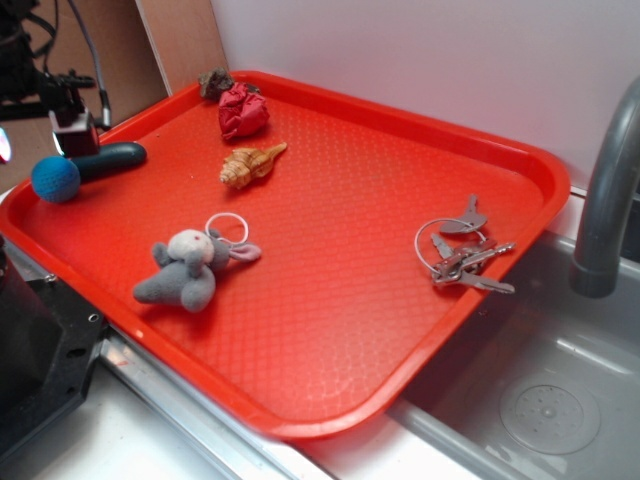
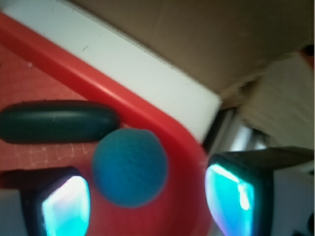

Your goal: Grab the blue ball.

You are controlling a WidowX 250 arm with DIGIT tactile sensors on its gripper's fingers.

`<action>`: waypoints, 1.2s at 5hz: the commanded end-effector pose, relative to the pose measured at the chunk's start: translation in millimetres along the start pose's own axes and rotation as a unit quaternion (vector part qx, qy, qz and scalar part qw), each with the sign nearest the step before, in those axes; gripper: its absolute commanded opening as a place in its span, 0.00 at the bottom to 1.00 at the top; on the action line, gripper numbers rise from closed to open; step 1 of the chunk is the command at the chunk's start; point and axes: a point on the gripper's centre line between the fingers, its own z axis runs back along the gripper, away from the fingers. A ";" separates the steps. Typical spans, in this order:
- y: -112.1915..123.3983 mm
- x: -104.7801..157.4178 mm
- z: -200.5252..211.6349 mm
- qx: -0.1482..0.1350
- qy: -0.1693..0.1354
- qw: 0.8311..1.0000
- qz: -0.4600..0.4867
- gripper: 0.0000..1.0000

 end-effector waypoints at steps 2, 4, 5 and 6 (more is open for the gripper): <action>12.8 2.8 -24.4 0.004 0.000 0.999 -0.034 0.59; -10.9 -0.8 8.7 0.005 0.000 0.995 -0.098 0.00; -59.2 -13.0 72.1 -0.106 -0.003 0.971 -0.216 0.00; -85.4 -33.1 134.7 -0.197 0.056 0.921 -0.332 0.00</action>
